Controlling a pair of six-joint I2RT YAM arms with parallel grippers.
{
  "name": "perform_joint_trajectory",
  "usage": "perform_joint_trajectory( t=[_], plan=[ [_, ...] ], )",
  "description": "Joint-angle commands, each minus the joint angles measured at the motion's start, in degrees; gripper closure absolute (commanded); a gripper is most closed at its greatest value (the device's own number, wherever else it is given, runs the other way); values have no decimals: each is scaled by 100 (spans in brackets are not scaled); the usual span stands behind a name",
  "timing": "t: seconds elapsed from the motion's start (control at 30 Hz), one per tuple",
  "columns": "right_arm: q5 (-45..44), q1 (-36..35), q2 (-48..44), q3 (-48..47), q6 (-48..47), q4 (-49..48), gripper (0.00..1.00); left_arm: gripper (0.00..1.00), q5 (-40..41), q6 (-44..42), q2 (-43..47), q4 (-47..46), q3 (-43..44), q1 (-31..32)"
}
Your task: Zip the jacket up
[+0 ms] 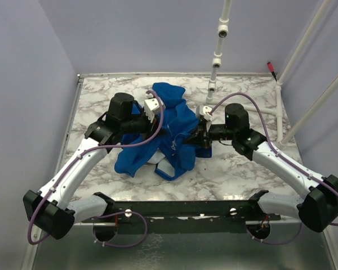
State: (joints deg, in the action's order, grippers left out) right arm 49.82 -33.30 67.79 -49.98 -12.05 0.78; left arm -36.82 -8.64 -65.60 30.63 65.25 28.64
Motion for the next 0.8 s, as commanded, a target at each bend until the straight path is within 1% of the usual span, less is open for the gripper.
perform_joint_trajectory(
  t=[0.0, 0.4, 0.77],
  plan=[
    [67, -36, -1, -98, -63, -366, 99, 100, 287, -36, 152, 58, 235, 111],
    [-154, -45, 19, 13, -1, -585, 99, 100, 358, 10, 153, 57, 270, 210],
    [-336, -45, 7, 119, 18, -587, 99, 100, 373, -62, 204, 74, 272, 232]
  ],
)
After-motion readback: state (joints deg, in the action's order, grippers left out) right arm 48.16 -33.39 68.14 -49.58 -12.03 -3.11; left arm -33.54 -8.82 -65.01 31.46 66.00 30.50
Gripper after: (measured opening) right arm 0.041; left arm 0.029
